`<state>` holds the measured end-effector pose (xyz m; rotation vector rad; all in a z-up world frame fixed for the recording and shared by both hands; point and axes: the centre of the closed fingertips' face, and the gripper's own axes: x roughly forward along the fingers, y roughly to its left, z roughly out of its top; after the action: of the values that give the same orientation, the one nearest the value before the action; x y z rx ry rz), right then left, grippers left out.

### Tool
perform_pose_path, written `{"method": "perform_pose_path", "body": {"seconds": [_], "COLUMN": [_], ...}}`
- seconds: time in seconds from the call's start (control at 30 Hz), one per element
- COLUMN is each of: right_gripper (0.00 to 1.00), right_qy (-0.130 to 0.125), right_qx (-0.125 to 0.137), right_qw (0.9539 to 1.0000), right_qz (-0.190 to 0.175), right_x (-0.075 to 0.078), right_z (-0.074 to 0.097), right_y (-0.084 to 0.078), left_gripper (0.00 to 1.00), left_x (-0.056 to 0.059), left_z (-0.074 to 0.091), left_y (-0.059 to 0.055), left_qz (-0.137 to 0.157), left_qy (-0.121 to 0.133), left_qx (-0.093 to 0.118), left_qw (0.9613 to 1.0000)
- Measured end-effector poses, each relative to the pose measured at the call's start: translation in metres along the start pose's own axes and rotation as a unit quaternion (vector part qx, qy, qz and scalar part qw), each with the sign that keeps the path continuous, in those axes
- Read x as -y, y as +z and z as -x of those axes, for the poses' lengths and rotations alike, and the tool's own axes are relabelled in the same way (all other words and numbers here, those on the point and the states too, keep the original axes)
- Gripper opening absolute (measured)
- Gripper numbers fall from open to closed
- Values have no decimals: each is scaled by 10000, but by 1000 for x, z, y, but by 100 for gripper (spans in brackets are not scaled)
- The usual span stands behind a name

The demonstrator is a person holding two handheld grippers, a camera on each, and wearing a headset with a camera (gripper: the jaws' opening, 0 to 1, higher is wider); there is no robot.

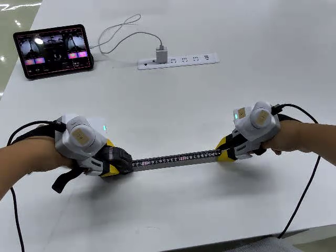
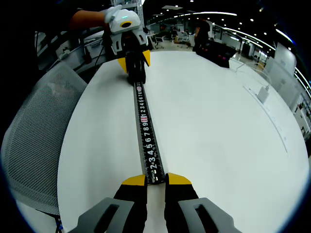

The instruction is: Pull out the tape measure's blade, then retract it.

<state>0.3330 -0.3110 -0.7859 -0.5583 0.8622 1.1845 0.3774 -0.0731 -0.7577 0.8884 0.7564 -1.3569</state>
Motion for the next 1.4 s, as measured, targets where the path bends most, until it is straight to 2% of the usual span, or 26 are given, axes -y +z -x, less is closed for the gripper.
{"method": "perform_pose_path", "body": {"seconds": [0.33,0.53,0.9,0.93,0.97,1.07,1.2,1.4], "right_gripper": [10,11,12,13,14,21,23,31], "right_qy": [2,23,45,63,98,82,82,67], "right_qx": [-46,-194,-323,-354,-354,-382,-363,-291], "right_qw": [10000,9996,9990,9993,9993,9990,9990,9995], "right_qz": [-68,210,318,109,90,221,247,49], "right_x": [1,0,2,0,1,2,3,3], "right_z": [0,-1,-3,-3,-3,-4,-1,3], "right_y": [1,1,0,0,2,3,7,12], "left_gripper": [31,32,33,33,33,34,39,47], "left_x": [0,-1,-1,-1,-2,-1,1,-2], "left_z": [0,-1,-2,-2,-2,1,7,13], "left_y": [1,2,0,-1,-1,-1,2,11], "left_qz": [-14,-57,-60,-73,-66,-3,17,222], "left_qy": [-28,-78,-19,-19,-19,-57,-127,-91], "left_qx": [30,116,-18,-21,-11,-7,25,37], "left_qw": [10000,9999,10000,10000,10000,10000,9999,9997]}}
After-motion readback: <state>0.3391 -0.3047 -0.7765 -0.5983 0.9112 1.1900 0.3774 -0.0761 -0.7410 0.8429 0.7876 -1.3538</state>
